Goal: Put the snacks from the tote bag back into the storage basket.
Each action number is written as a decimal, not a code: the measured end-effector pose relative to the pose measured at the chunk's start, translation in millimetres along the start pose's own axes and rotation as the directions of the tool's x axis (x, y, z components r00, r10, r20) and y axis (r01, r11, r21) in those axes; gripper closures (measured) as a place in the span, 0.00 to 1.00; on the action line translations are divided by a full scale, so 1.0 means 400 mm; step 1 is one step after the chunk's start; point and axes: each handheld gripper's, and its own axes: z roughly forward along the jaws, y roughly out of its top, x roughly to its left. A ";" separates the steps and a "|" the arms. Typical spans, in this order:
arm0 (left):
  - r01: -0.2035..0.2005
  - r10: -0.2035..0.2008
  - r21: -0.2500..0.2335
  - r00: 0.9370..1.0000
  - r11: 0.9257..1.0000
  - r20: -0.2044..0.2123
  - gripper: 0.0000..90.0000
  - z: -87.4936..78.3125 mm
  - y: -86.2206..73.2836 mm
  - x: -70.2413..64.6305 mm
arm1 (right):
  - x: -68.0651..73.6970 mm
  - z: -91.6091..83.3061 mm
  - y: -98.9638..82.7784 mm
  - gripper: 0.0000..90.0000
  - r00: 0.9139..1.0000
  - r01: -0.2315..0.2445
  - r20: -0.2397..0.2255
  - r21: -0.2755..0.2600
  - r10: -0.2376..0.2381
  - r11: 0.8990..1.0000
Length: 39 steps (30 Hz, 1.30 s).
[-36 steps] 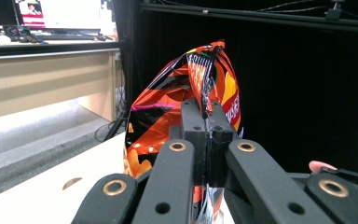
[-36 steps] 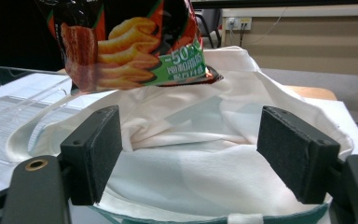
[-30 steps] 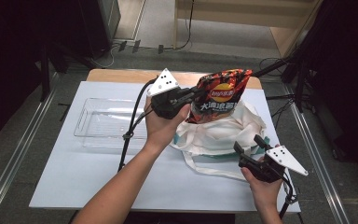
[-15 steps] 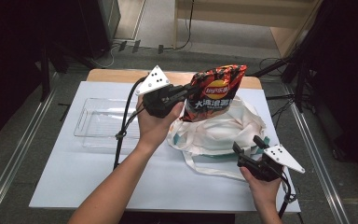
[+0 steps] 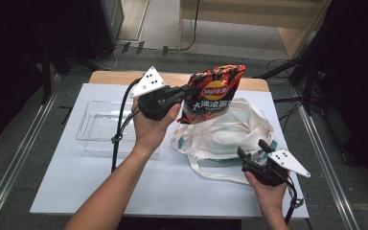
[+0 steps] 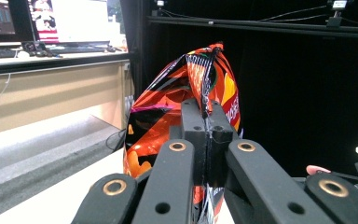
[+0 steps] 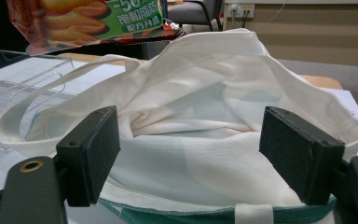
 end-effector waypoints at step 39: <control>-0.005 0.004 -0.012 0.996 1.000 -0.092 1.00 -0.124 -0.006 0.079 | 0.006 0.009 -0.006 0.23 1.000 0.012 0.005 0.018 -0.012 1.000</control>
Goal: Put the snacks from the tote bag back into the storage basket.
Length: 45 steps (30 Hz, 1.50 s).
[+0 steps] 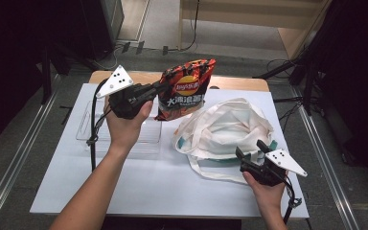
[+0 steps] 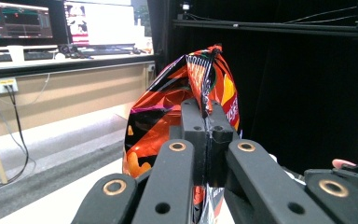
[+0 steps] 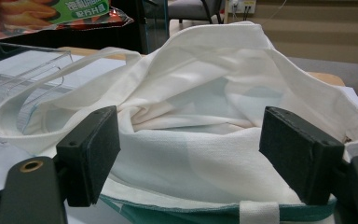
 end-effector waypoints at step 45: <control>-0.005 0.008 0.024 0.994 1.000 -0.106 1.00 -0.147 -0.038 0.098 | 0.004 0.010 -0.008 0.23 1.000 0.009 0.023 0.023 -0.010 1.000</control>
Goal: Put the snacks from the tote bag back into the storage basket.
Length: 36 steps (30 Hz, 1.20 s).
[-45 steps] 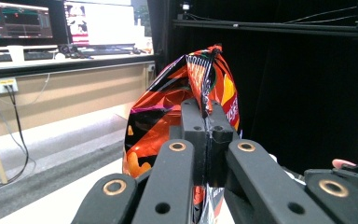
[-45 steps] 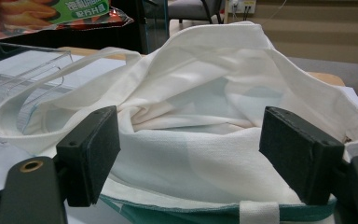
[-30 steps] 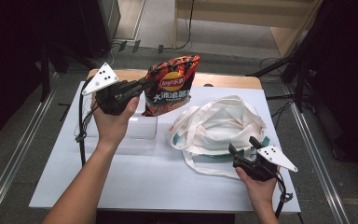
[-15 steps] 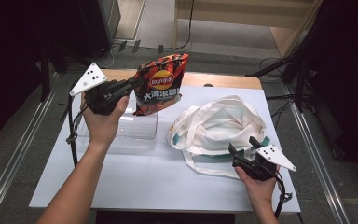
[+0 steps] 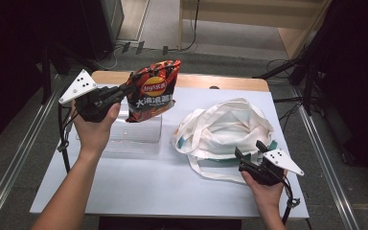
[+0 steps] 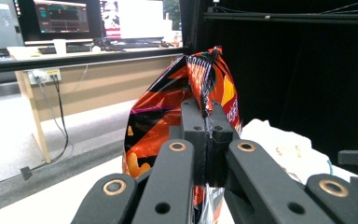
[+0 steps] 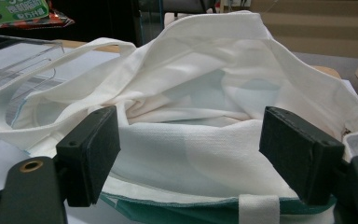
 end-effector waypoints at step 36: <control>0.062 -0.064 0.087 0.998 0.994 0.020 1.00 -0.073 -0.144 0.134 | -0.003 0.005 -0.014 0.24 1.000 -0.005 0.022 0.032 0.004 0.999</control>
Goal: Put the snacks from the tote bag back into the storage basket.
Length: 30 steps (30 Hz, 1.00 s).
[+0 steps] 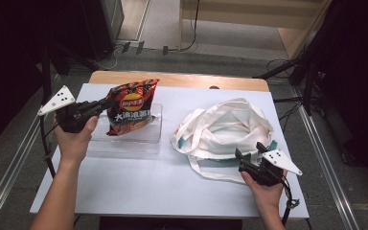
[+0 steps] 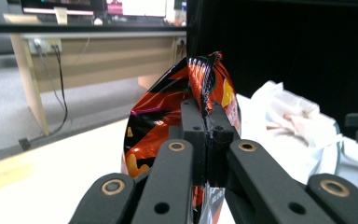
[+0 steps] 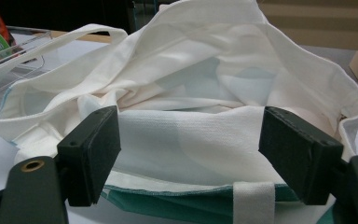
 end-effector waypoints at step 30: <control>0.243 -0.152 0.183 0.902 0.953 -0.405 0.63 0.062 -0.167 -0.054 | -0.008 0.017 -0.004 0.24 1.000 0.008 0.001 0.026 -0.008 1.000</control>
